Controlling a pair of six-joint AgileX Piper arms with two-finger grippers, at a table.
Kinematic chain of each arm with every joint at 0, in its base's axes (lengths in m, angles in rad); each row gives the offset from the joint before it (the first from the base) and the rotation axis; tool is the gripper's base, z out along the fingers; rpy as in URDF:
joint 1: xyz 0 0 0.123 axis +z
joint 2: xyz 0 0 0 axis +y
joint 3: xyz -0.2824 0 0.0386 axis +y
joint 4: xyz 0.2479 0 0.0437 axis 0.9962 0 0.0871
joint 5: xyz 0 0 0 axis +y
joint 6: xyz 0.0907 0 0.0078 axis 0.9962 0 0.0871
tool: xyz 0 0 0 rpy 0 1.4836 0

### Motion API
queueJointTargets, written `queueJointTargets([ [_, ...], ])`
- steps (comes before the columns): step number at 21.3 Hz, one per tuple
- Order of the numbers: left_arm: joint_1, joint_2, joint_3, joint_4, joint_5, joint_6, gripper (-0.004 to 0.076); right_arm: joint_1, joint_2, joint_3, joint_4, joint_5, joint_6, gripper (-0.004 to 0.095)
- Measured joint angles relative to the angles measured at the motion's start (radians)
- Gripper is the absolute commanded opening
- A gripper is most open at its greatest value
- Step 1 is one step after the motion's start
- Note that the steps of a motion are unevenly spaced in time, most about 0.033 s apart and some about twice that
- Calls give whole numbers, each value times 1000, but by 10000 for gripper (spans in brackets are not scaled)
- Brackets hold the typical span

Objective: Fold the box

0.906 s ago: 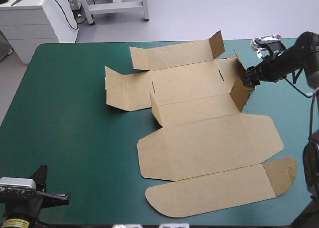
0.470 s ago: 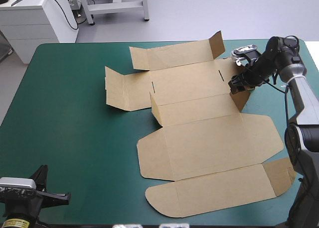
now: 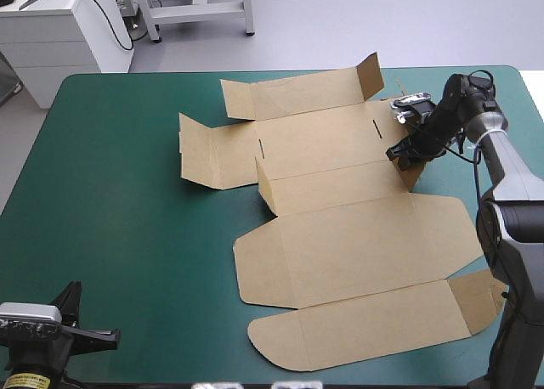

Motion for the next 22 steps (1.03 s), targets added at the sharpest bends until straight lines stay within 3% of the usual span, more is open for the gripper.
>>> queueJointTargets([
  [6, 0, 0, 0, 0, 0, 0, -8, 1, 0, -14, 12, -9, -137, -21],
  [10, 0, 0, 0, 0, 0, 0, -8, 23, 2, -71, 8, -8, -357, -21],
  [17, 0, 0, 0, 0, 0, 0, -8, 189, 2, -247, 8, 4, -779, -21],
  [22, 0, 0, 0, 0, 0, 0, -8, 271, 2, -254, 45, 6, -857, -21],
])
